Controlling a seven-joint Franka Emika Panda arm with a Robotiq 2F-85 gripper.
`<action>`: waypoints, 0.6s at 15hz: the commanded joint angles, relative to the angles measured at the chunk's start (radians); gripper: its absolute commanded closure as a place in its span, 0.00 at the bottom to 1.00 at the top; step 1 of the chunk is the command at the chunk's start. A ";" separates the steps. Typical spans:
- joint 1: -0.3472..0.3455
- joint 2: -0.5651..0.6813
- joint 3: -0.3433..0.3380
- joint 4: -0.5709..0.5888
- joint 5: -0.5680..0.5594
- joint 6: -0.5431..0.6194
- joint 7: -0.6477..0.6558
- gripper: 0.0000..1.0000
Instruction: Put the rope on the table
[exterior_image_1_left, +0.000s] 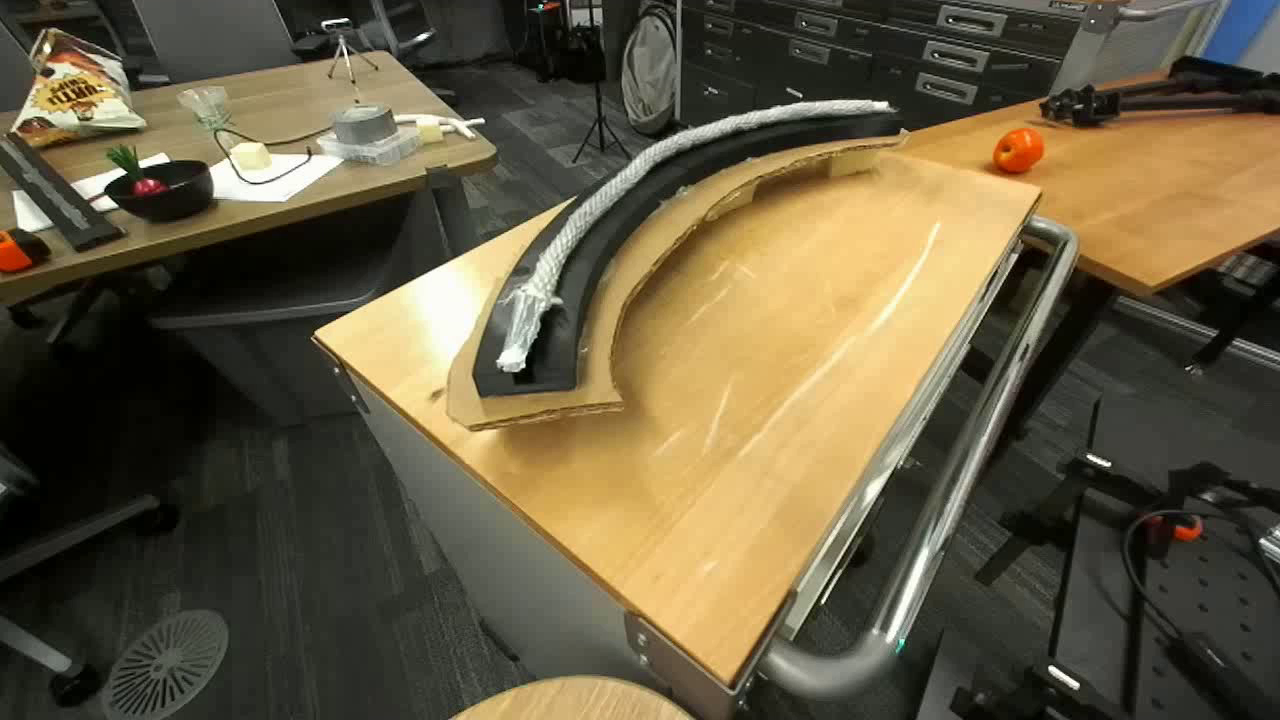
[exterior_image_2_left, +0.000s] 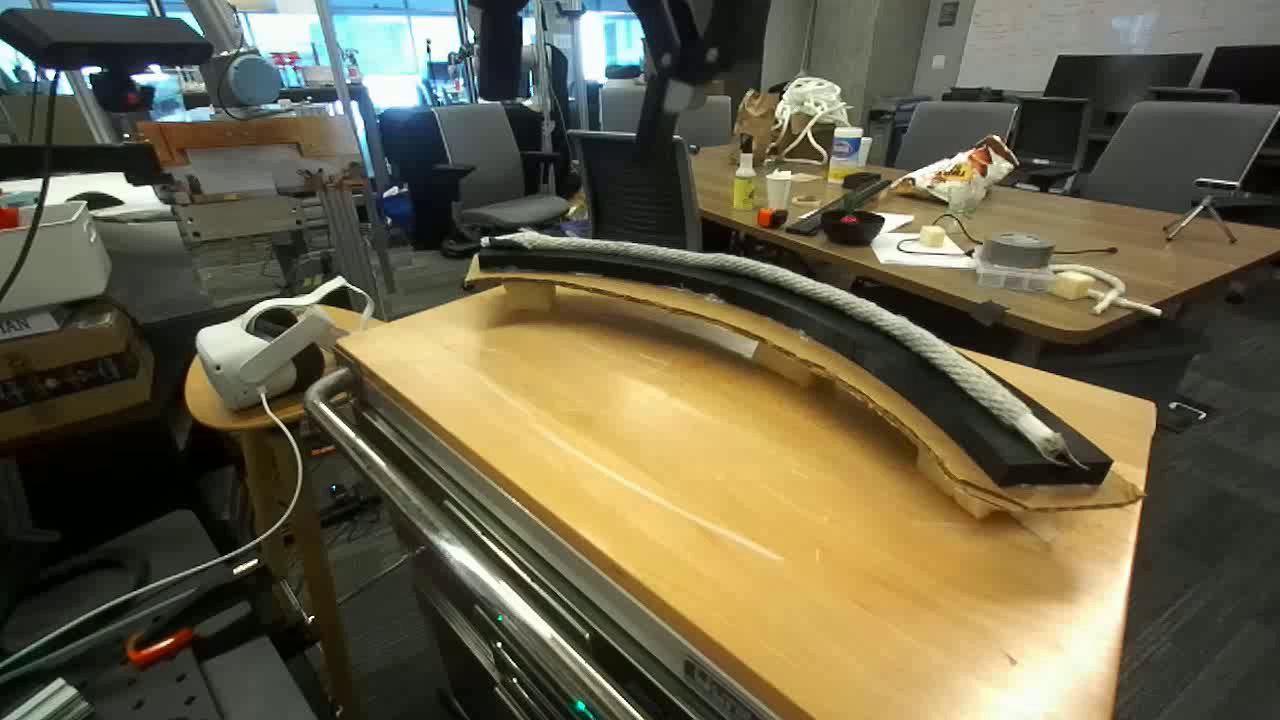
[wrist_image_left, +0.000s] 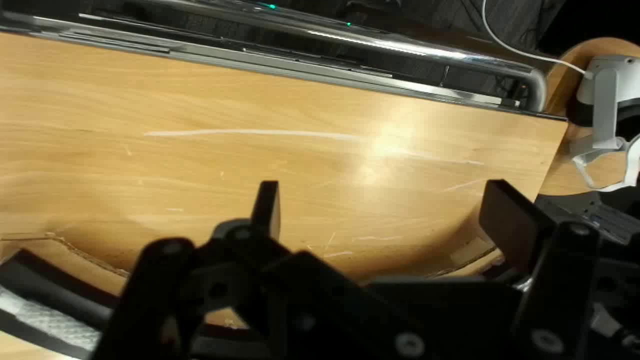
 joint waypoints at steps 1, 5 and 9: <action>-0.042 0.008 0.035 0.006 0.014 -0.003 -0.013 0.00; -0.042 0.006 0.035 0.013 0.014 -0.004 -0.013 0.00; -0.042 0.006 0.035 0.013 0.014 -0.004 -0.013 0.00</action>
